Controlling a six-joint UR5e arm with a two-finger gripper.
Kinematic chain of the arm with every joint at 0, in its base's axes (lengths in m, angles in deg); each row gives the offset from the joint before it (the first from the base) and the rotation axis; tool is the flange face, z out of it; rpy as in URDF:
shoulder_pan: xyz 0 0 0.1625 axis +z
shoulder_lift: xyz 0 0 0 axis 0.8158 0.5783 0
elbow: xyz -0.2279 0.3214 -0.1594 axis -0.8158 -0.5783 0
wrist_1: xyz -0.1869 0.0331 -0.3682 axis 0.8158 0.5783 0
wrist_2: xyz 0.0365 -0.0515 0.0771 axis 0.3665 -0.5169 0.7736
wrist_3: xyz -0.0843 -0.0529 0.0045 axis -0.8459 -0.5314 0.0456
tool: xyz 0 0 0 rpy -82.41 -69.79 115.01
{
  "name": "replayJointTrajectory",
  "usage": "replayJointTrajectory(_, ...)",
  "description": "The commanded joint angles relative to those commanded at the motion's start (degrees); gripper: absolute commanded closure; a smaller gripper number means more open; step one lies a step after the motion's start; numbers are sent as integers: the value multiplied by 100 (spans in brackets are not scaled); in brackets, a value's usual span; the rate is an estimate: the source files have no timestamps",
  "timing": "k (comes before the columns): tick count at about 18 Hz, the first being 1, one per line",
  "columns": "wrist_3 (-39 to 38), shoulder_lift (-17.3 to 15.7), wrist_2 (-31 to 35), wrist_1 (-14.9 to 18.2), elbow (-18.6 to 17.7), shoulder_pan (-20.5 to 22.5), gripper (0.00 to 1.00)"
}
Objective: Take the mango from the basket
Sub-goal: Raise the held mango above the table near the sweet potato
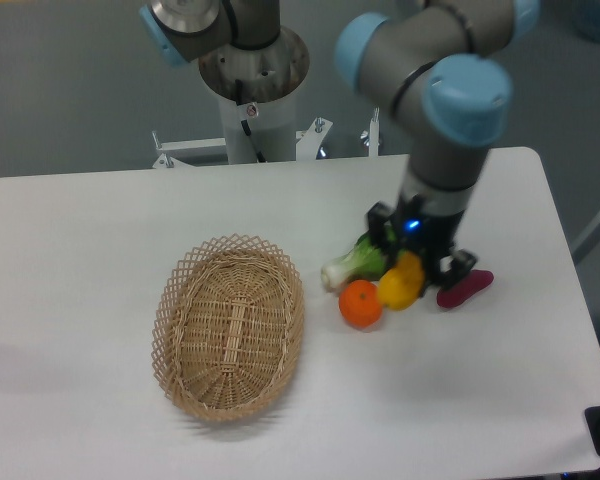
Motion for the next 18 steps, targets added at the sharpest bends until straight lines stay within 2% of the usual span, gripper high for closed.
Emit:
replayJointTrajectory(3,553,0,0,18,36,193,62)
replayJointTrajectory(7,800,9,0,18,79,317,62)
replayJointTrajectory(18,836,9,-9,18,124,343,62)
